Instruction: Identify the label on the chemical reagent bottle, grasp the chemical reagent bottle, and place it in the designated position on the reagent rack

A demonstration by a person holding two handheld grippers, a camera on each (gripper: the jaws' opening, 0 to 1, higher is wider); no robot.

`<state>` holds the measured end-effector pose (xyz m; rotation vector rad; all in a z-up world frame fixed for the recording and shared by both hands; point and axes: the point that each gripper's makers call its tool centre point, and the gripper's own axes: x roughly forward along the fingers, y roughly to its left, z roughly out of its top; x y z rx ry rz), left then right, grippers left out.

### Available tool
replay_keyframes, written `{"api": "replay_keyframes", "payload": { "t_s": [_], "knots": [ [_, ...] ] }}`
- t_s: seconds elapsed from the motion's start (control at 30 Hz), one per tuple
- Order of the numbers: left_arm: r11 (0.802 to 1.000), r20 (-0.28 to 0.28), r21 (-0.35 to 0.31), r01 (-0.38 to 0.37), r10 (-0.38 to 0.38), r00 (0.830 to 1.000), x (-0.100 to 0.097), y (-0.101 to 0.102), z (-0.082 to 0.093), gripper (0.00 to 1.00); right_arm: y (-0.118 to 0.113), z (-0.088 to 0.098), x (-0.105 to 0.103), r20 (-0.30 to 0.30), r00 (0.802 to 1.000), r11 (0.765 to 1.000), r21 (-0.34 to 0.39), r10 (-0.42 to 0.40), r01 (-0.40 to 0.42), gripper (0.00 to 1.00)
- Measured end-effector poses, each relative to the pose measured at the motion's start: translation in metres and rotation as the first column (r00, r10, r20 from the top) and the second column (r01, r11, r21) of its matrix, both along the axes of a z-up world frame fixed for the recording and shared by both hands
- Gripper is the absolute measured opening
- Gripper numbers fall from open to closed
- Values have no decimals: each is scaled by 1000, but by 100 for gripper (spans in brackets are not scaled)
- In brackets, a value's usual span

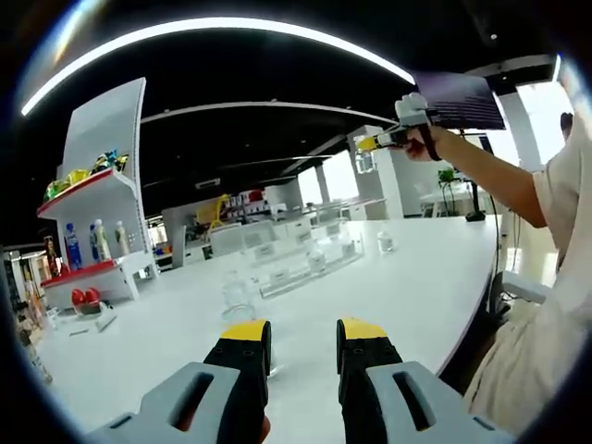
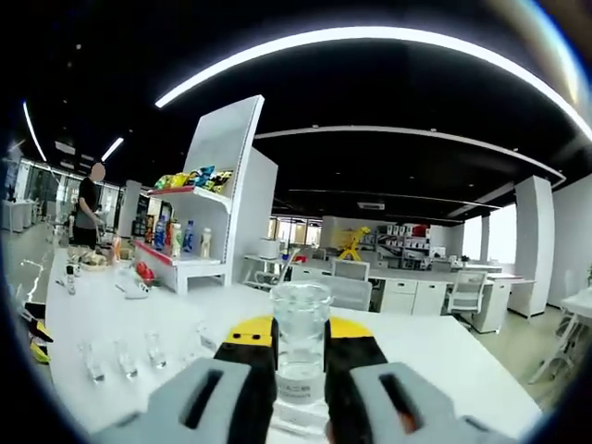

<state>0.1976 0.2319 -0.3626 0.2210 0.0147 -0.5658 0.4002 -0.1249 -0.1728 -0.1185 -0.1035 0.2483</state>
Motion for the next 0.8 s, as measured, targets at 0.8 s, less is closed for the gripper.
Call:
{"api": "replay_keyframes", "payload": {
  "t_s": [0.8],
  "knots": [
    [999, 15, -37, -3, 3, 1000, 4, 2, 7, 29, 15, -15, 50, -14, 1000, 1000, -24, 9, -10, 18]
  ]
}}
